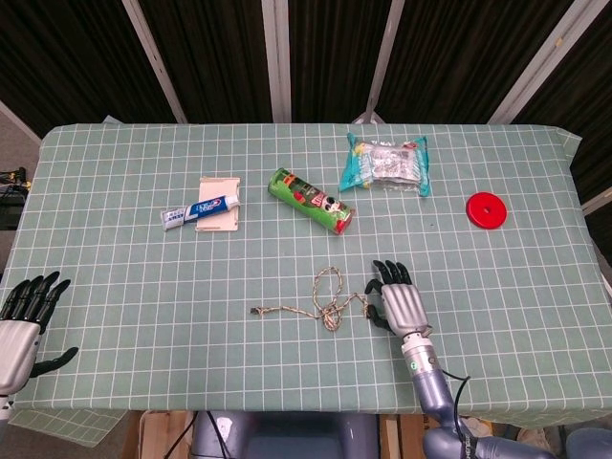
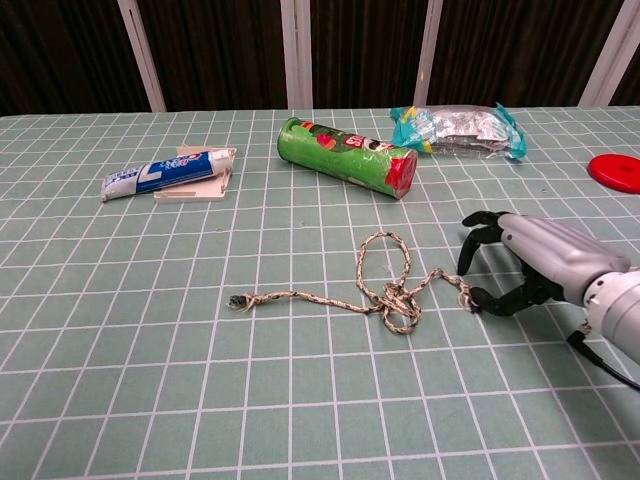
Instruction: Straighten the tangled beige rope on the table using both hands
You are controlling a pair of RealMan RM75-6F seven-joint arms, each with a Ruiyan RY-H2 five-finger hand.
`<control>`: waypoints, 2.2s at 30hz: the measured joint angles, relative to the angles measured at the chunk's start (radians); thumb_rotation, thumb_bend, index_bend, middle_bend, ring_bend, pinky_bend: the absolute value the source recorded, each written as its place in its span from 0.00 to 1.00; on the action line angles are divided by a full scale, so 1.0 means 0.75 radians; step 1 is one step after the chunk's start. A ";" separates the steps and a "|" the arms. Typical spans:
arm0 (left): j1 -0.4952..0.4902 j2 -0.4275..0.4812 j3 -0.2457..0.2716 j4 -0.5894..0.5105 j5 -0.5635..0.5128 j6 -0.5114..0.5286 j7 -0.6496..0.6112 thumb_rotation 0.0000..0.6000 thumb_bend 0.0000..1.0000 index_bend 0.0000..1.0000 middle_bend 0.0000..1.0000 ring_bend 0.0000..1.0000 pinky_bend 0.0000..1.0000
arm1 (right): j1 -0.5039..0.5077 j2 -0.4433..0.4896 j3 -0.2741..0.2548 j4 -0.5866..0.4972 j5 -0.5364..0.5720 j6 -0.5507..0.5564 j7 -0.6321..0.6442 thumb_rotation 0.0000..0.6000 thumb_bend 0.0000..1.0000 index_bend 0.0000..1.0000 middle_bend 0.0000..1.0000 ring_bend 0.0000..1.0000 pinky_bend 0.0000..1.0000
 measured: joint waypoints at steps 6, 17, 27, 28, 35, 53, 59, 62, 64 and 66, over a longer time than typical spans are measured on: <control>0.001 -0.001 0.001 0.000 0.007 0.007 0.001 1.00 0.10 0.05 0.00 0.00 0.00 | 0.004 -0.009 0.011 -0.027 -0.014 0.028 0.005 1.00 0.45 0.45 0.13 0.00 0.00; 0.000 0.001 0.002 0.002 0.005 0.006 -0.004 1.00 0.10 0.05 0.00 0.00 0.00 | 0.006 -0.035 0.015 -0.079 0.011 0.065 -0.045 1.00 0.45 0.45 0.13 0.00 0.00; -0.001 0.004 0.003 0.002 0.006 0.005 -0.015 1.00 0.10 0.05 0.00 0.00 0.00 | 0.011 -0.080 0.006 -0.047 0.047 0.069 -0.091 1.00 0.45 0.45 0.12 0.00 0.00; -0.001 0.004 0.003 0.002 0.006 0.006 -0.016 1.00 0.10 0.05 0.00 0.00 0.00 | 0.012 -0.081 0.008 -0.040 0.051 0.069 -0.094 1.00 0.45 0.45 0.12 0.00 0.00; -0.001 0.004 0.005 0.002 0.009 0.006 -0.019 1.00 0.10 0.05 0.00 0.00 0.00 | 0.011 -0.087 0.016 -0.010 0.052 0.080 -0.080 1.00 0.45 0.45 0.12 0.00 0.00; -0.001 0.004 0.006 0.000 0.008 0.006 -0.014 1.00 0.10 0.05 0.00 0.00 0.00 | 0.003 -0.106 0.028 0.020 0.038 0.119 -0.058 1.00 0.45 0.45 0.13 0.00 0.00; -0.001 0.004 0.007 0.000 0.012 0.008 -0.013 1.00 0.10 0.05 0.00 0.00 0.00 | 0.001 -0.105 0.036 0.010 0.031 0.133 -0.059 1.00 0.45 0.45 0.13 0.00 0.00; -0.001 0.004 0.007 -0.001 0.012 0.009 -0.013 1.00 0.10 0.05 0.00 0.00 0.00 | 0.000 -0.105 0.038 0.011 0.034 0.137 -0.062 1.00 0.45 0.45 0.13 0.00 0.00; -0.001 0.004 0.007 -0.001 0.012 0.009 -0.013 1.00 0.10 0.05 0.00 0.00 0.00 | -0.002 -0.103 0.038 0.012 0.043 0.134 -0.066 1.00 0.45 0.45 0.13 0.00 0.00; 0.000 0.005 0.008 -0.001 0.013 0.010 -0.012 1.00 0.10 0.05 0.00 0.00 0.00 | -0.005 -0.102 0.037 0.016 0.050 0.132 -0.069 1.00 0.45 0.45 0.12 0.00 0.00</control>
